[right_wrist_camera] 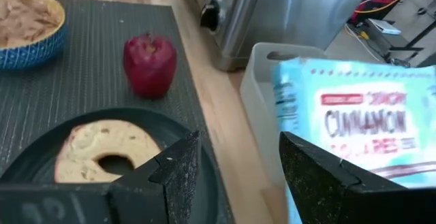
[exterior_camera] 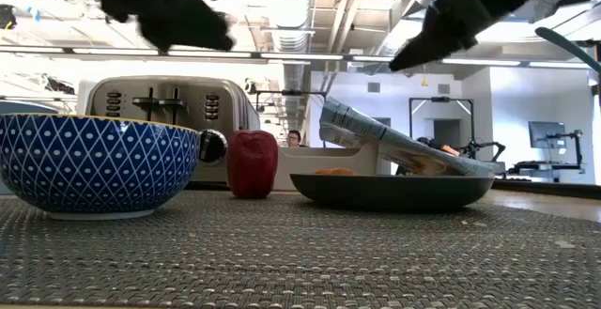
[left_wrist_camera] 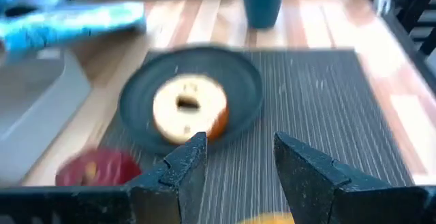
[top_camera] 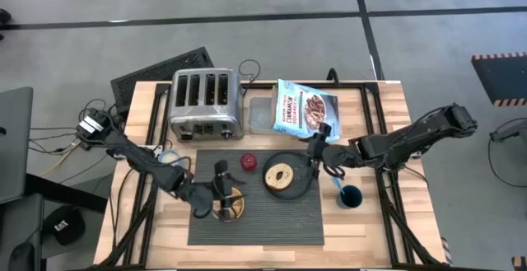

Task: Arrange a breakfast setting
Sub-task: Put the blue spoon on the tablemat to the left of the yellow patterned bowl

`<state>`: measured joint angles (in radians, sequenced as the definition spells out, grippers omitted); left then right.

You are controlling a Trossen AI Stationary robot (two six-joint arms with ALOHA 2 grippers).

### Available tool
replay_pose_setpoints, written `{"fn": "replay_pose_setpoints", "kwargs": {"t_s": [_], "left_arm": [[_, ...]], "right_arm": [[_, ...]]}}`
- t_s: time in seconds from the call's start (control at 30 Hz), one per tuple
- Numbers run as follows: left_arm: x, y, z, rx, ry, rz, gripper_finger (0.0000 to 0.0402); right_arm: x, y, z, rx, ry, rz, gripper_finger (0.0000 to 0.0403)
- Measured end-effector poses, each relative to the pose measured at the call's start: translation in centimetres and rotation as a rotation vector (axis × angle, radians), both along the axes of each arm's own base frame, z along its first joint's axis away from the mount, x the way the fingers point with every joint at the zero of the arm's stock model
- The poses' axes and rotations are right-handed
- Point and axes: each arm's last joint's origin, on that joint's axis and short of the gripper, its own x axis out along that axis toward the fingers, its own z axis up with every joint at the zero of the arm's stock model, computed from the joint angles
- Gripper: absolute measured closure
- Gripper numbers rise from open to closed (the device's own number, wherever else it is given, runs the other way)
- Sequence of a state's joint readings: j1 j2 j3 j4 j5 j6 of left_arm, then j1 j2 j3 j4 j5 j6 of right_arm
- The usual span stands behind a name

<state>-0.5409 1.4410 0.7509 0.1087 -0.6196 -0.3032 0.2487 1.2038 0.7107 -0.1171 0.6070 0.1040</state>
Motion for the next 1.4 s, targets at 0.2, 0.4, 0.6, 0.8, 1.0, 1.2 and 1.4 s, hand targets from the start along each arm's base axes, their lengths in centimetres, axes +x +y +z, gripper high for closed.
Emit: {"fn": "replay_pose_setpoints", "kwargs": {"t_s": [0.2, 0.4, 0.6, 0.8, 1.0, 1.2, 1.4], "left_arm": [[1.1, 2.1, -0.1, -0.018, -0.099, -0.052, 0.0244], [1.3, 2.8, -0.4, -0.019, -0.094, -0.036, 0.0244], [1.3, 2.8, -0.3, -0.028, -0.098, -0.03, 0.0244], [1.6, 3.5, -0.2, 0.028, -0.109, -0.015, 0.0244], [1.7, 4.0, -0.5, 0.035, -0.068, -0.009, 0.0244], [1.6, 4.0, -0.8, 0.041, -0.038, -0.013, 0.0244], [1.6, 4.0, -0.8, 0.033, -0.038, -0.014, 0.0244]], "right_arm": [[0.0, -0.4, 1.8, -0.017, 0.037, -0.007, 0.0175], [0.3, -1.6, 0.7, -0.057, 0.131, -0.039, 0.0175], [0.9, -2.5, 0.4, -0.071, 0.172, -0.071, 0.0175], [0.5, -2.0, 5.3, -0.053, 0.222, -0.075, 0.0175], [-2.6, -0.1, 8.1, 0.156, 0.388, -0.082, 0.0175], [-7.1, 3.0, 8.5, 0.382, 0.439, -0.114, 0.0175], [-10.5, 6.2, 7.1, 0.543, 0.406, -0.115, 0.0175]]}}
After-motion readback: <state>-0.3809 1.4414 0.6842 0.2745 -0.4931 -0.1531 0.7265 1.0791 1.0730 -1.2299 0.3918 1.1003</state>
